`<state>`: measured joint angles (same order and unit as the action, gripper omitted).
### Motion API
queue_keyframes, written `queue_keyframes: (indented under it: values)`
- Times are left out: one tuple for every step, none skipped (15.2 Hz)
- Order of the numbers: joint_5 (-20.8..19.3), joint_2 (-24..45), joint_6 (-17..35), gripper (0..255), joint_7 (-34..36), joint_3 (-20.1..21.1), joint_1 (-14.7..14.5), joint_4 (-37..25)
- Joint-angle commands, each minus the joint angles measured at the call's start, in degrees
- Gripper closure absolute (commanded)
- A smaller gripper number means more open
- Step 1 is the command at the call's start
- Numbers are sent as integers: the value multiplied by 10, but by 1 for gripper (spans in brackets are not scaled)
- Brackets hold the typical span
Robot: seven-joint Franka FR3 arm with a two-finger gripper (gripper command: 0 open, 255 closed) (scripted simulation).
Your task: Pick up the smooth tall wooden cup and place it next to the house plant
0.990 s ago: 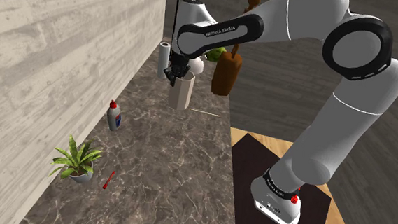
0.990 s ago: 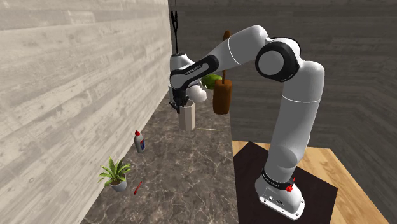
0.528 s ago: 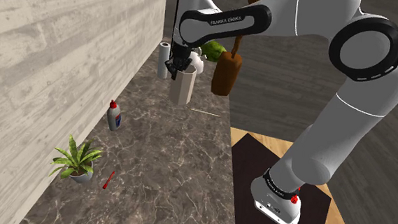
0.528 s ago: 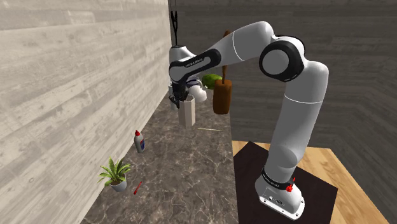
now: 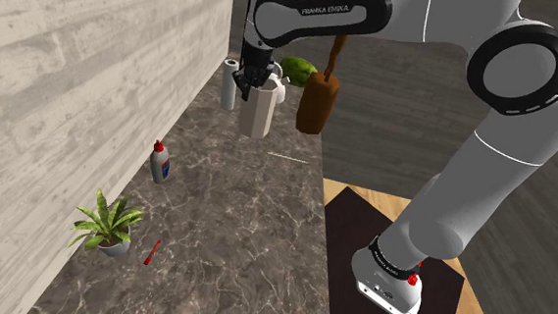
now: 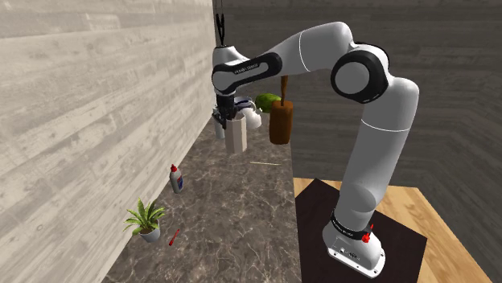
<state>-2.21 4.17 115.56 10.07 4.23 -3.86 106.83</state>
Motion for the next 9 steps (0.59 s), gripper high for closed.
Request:
queue_keyframes:
  values:
    - [1, -3, -16, 255, -1, 0, 0, -13]
    - [1, -5, -23, 255, -2, 0, 0, -19]
    - [1, -6, -31, 255, -2, 0, 0, -25]
    - [1, -6, -38, 255, -2, 0, 0, -32]
    - [1, -7, -46, 255, -2, 0, 0, -39]
    - [1, -8, -53, 255, -3, 0, 0, -46]
    - [2, -8, -61, 255, -3, 0, 0, -53]
    - [2, -9, -68, 255, -3, 0, 0, -60]
    - [2, -9, -76, 255, -3, 0, 0, -67]
